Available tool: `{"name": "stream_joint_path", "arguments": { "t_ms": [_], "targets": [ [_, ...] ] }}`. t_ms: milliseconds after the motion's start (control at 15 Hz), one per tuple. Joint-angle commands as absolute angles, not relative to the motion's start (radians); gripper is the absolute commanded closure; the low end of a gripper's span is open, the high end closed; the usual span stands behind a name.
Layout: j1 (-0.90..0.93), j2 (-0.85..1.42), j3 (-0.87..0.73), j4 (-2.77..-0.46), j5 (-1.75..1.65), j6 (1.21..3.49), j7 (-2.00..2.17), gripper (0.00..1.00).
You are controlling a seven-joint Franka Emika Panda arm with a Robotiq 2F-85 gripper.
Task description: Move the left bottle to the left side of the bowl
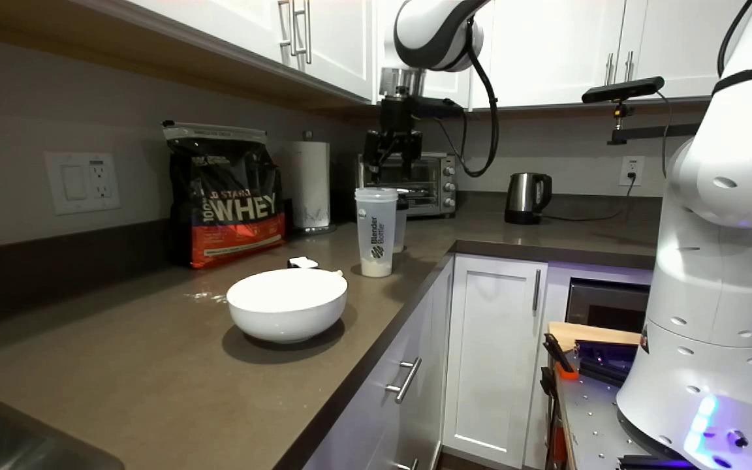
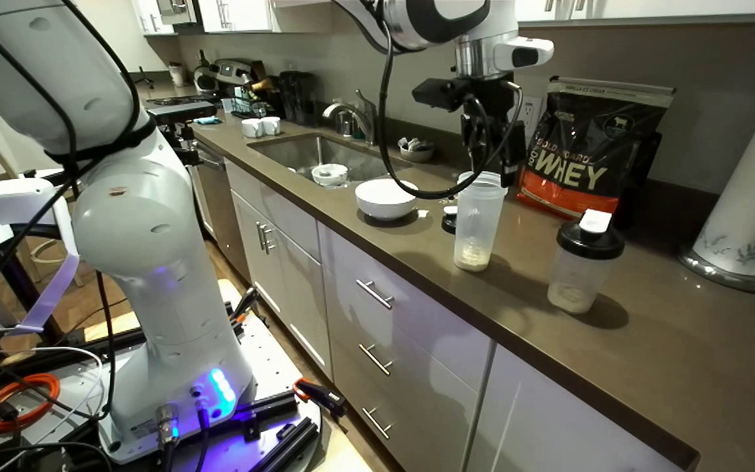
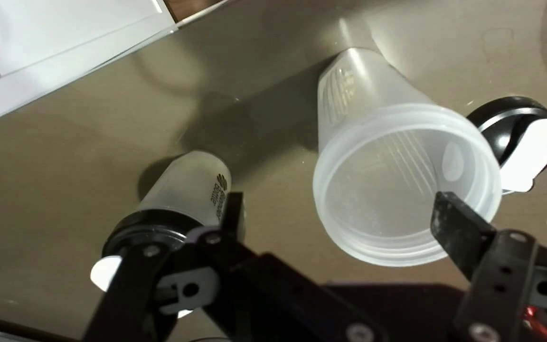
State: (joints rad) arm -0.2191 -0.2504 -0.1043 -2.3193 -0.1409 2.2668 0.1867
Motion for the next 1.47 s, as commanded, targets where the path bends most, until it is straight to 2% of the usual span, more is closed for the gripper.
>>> {"name": "stream_joint_path", "arguments": {
  "t_ms": [0,200,333,400,533,600,800,867,933,1000,1067,1133,1200,1400],
  "targets": [
    [-0.213,-0.237,-0.117,-2.322,-0.140,2.279,0.193,0.00],
    [-0.211,-0.221,-0.135,-2.313,-0.108,2.278,0.177,0.00],
    [-0.209,-0.214,-0.144,-2.312,-0.091,2.278,0.172,0.14],
    [-0.207,-0.209,-0.148,-2.312,-0.082,2.279,0.169,0.25],
    [-0.204,-0.202,-0.152,-2.313,-0.062,2.284,0.166,0.22],
    [-0.203,-0.197,-0.153,-2.312,-0.052,2.284,0.167,0.17],
    [-0.193,-0.183,-0.152,-2.309,-0.020,2.292,0.164,0.14],
    [-0.189,-0.179,-0.152,-2.308,-0.008,2.296,0.165,0.20],
    [-0.186,-0.175,-0.150,-2.308,-0.001,2.300,0.163,0.20],
    [-0.183,-0.172,-0.150,-2.308,0.004,2.302,0.163,0.33],
    [-0.180,-0.169,-0.149,-2.308,0.007,2.304,0.163,0.28],
    [-0.179,-0.167,-0.149,-2.308,0.005,2.305,0.164,0.30],
    [-0.178,-0.166,-0.148,-2.309,0.002,2.305,0.165,0.25],
    [-0.180,-0.166,-0.148,-2.310,-0.015,2.302,0.170,0.20]
  ]
}}
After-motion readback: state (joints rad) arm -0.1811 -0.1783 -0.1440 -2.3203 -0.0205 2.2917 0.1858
